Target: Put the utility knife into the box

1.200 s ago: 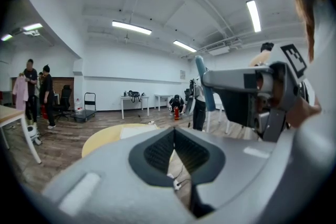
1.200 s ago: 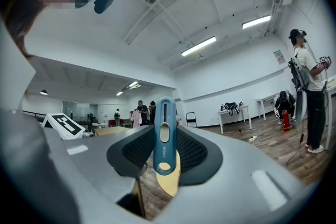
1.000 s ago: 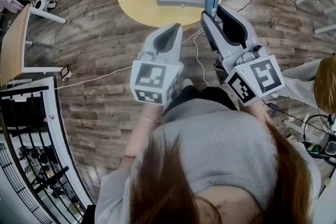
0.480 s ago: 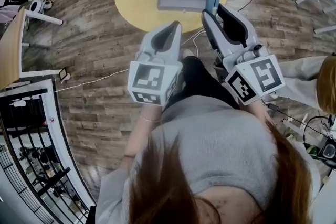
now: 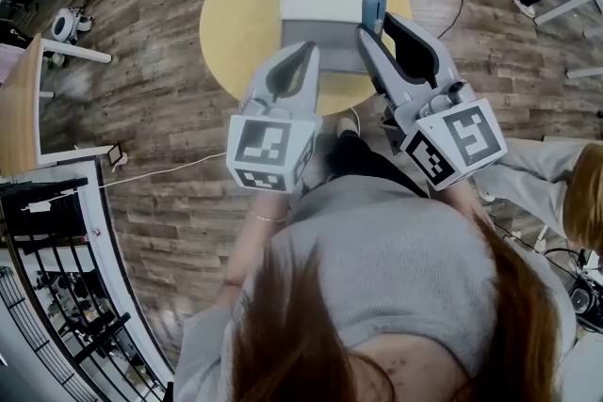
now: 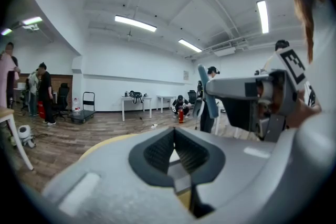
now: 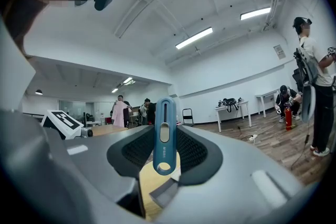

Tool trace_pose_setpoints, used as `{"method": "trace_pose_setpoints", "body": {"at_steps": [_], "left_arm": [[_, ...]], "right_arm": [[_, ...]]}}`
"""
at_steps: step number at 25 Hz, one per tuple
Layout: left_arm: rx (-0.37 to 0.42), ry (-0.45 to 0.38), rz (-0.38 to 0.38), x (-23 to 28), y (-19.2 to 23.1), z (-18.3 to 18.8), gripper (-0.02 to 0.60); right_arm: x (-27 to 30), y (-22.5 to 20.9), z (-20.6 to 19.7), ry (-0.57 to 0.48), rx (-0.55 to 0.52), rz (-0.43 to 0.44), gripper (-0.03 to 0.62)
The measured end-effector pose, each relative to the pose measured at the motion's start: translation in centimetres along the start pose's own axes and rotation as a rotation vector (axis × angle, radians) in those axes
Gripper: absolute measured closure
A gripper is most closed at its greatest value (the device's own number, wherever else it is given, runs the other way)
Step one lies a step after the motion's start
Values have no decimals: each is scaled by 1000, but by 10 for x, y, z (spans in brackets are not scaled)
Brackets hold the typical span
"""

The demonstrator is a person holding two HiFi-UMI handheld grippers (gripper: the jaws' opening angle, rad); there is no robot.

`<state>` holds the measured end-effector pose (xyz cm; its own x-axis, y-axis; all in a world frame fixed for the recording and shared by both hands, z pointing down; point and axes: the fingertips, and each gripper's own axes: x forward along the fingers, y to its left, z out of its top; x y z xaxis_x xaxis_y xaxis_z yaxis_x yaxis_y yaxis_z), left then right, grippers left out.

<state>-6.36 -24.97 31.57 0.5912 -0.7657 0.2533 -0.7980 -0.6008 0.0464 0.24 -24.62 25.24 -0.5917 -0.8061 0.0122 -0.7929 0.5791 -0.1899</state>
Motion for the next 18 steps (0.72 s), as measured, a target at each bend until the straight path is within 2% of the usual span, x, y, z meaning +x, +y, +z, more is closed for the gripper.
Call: {"method": "trace_pose_setpoints", "body": {"at_steps": [10,18], "left_arm": [[-26,0,78,79,51,24,586],[-47,26,112,93,77,20,586]], "right_arm": [[76,-65,9,53,-19,92,462],[106,-73,-13,154,-33,153,462]]}}
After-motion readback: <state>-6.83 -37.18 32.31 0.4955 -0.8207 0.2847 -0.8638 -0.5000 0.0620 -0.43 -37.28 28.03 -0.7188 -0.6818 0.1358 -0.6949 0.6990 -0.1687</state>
